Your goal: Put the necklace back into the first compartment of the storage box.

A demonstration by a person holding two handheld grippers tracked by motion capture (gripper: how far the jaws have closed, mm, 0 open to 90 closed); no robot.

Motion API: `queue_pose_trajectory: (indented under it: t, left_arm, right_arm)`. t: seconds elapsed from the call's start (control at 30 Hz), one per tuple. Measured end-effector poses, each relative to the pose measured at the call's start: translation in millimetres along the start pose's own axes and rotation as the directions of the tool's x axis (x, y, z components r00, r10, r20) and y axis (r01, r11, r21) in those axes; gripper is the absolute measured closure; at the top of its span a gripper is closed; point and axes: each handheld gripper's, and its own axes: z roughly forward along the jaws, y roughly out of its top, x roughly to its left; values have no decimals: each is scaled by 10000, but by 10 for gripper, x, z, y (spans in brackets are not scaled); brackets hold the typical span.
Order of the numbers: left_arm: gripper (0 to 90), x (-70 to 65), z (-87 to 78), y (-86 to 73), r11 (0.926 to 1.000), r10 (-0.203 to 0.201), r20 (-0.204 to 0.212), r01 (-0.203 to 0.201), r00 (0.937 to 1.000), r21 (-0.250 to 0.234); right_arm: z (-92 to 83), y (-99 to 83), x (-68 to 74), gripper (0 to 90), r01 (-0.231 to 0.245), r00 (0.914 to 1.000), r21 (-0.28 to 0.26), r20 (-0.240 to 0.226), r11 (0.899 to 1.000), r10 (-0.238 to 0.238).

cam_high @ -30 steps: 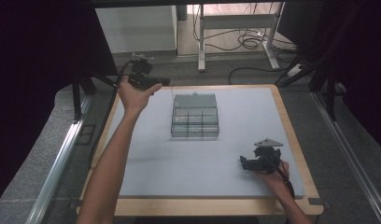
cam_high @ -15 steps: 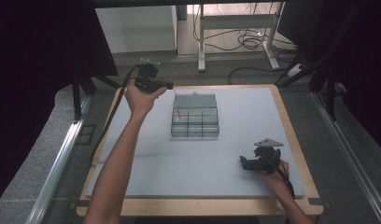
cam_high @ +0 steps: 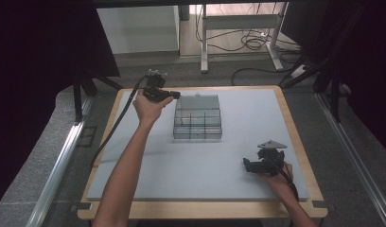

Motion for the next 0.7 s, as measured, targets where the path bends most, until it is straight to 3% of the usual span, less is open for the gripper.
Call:
queue_pose_trajectory:
  t: [0.7]
  left_arm:
    - [895, 173, 374, -399, 9958, -408, 39, 403, 9992, 822]
  right_arm:
    - [0, 0, -1, 21, 19, 10000, 0, 3, 10000, -19]
